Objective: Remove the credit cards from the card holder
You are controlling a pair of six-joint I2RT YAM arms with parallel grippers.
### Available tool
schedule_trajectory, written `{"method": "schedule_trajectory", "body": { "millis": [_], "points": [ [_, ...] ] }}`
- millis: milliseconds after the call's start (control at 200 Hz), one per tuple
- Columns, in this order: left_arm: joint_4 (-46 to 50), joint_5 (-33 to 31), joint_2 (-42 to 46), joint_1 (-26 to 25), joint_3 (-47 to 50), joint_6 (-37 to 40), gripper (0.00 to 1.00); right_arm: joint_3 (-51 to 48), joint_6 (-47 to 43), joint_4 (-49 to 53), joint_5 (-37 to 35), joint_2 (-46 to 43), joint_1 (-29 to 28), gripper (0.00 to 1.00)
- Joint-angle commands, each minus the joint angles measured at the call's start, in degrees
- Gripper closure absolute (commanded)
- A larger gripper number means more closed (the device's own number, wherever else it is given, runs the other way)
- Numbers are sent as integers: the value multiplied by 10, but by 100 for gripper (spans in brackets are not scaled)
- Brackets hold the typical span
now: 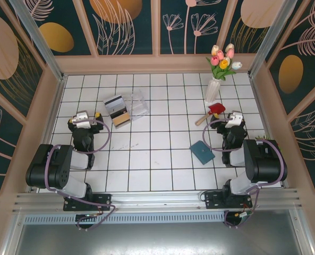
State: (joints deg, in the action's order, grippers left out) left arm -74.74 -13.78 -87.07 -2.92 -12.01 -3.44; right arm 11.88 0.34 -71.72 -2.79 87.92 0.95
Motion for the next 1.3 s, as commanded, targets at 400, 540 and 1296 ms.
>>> {"method": "schedule_trajectory", "body": {
  "millis": [400,540,1296],
  "points": [
    [333,-104,220,5,-66,-78,1,34,9,272,-71,-212,-29,1],
    [433,-128,279,4,-89,-160,1,66,97,438,-106,-312,-42,1],
    [685,56,307,4,-214,-244,1,270,336,977,34,-296,-100,1]
  ]
}}
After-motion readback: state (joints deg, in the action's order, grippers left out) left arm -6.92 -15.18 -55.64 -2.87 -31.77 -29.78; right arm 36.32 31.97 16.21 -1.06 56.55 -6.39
